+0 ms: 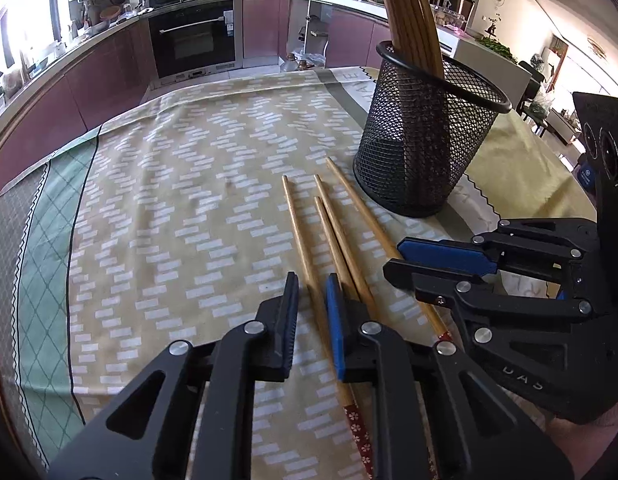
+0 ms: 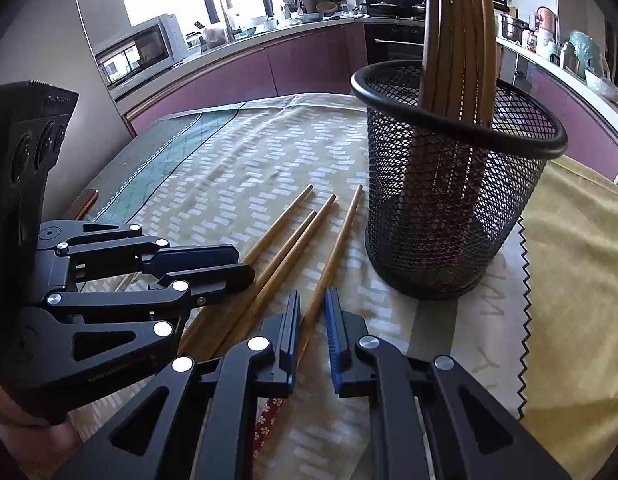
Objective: Organize utensils
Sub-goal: 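Close the right tool on a chopstick while the left tool grasps another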
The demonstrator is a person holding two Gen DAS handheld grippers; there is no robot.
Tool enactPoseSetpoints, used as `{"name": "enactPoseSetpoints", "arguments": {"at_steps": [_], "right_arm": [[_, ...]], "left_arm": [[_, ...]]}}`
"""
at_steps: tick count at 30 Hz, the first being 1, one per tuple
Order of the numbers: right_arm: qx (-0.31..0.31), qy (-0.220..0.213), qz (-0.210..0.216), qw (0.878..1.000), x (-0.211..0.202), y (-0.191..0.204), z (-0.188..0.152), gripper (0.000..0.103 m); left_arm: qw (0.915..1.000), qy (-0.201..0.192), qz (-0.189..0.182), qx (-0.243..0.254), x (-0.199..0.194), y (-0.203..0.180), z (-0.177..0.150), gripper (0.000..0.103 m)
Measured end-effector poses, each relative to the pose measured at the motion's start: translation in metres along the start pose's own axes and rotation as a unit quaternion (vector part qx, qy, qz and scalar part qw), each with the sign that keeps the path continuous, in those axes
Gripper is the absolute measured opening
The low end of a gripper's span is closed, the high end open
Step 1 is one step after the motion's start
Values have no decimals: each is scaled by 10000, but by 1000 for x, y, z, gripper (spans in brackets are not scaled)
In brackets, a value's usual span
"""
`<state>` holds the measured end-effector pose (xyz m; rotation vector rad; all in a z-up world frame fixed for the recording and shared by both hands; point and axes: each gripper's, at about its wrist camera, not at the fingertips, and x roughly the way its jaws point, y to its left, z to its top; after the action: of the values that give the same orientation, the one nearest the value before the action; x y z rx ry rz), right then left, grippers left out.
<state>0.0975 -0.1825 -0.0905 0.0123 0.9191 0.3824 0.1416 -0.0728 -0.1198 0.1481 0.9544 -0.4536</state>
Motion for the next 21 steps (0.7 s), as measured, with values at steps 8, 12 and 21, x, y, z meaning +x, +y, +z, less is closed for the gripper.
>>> {"name": "enactPoseSetpoints", "arguments": {"at_steps": [8,12,21], "right_arm": [[309,-35,206,9993,-6,-11,-3,6],[353,-90,284,9989,-13,-14,-5,6],[229,-404,601,9971,-43,-8,-6,6]], "left_arm": [[9993,-78,-78,-355,-2,7,-2,8],[9990,-162,-136,-401,-11,9,-5,8],[9970,-440,-452,-439,-46,15,-5,8]]}}
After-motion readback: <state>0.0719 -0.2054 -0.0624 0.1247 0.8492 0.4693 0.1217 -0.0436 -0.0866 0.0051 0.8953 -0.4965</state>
